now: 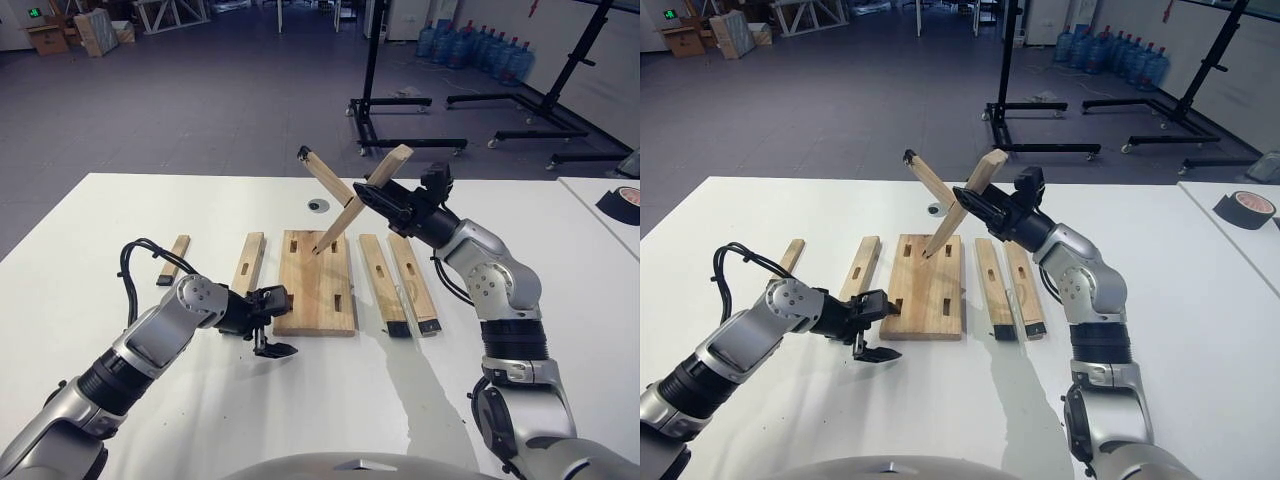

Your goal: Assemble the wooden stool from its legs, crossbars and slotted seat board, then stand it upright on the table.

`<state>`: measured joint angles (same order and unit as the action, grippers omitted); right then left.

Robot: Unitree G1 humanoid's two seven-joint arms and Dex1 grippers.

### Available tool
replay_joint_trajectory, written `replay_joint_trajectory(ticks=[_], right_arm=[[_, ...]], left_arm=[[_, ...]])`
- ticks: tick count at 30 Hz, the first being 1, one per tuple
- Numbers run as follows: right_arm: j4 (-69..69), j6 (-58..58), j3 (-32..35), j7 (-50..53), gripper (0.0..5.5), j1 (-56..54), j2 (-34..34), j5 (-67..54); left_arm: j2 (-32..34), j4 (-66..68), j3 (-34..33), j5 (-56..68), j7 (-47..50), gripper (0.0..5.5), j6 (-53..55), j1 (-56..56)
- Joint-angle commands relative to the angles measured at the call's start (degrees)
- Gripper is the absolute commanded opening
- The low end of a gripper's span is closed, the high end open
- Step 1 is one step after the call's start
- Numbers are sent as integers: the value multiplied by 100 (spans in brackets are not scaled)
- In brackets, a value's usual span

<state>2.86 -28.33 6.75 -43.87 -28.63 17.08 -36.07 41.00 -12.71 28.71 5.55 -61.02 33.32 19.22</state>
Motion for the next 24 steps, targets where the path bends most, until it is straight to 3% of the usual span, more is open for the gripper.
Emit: replay_joint_trajectory(ticks=[1,6,24], right_arm=[[-28,-35,-1,-13,203,-58,44,-4],[64,106,-21,-120,203,-113,114,112],[1015,2007,-1148,-1860,203,-346,559,1532]], left_arm=[[322,-88,202,-49,-403,441,26,-177],[508,-382,132,169,-655,441,98,-409],[1078,-563,-125,373,-981,441,-285,-844]])
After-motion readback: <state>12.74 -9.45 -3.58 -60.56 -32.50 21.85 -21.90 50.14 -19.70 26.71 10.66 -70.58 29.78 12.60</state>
